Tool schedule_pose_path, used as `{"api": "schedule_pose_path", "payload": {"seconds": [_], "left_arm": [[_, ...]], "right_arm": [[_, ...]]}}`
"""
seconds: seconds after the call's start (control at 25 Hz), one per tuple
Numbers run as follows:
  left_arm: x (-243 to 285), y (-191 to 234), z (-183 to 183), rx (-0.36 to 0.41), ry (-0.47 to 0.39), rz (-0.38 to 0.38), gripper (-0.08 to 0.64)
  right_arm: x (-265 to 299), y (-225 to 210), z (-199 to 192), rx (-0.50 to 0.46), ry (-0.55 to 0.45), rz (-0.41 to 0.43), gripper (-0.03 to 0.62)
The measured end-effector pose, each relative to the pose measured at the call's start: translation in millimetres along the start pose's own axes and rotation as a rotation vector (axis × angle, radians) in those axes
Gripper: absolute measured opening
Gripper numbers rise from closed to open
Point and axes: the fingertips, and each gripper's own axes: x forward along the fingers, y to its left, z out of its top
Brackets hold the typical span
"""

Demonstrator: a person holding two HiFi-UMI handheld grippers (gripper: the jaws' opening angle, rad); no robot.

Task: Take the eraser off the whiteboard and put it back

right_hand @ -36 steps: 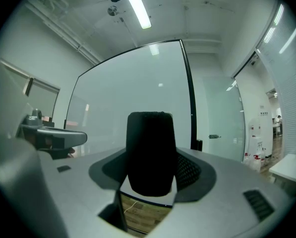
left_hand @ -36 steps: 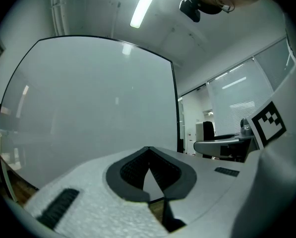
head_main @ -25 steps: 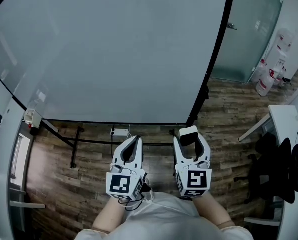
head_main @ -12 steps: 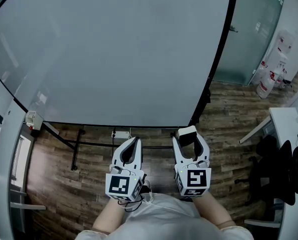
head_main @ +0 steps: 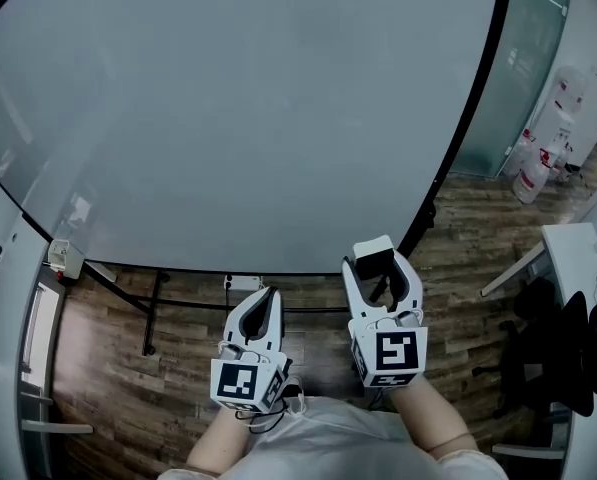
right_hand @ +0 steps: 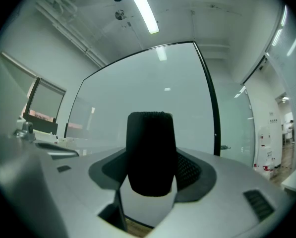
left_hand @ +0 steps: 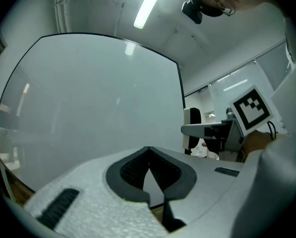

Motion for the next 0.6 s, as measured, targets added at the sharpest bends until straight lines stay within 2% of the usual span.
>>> {"api": "schedule_pose_path", "payload": {"seconds": [0.28, 0.6], "left_arm": [[19, 36, -9, 0.014, 0.014, 0.004, 0.015], [39, 52, -21, 0.009, 0.043, -0.032, 0.014]], "right_arm": [[58, 2, 32, -0.017, -0.032, -0.022, 0.264], [103, -7, 46, -0.028, -0.033, -0.057, 0.264]]}}
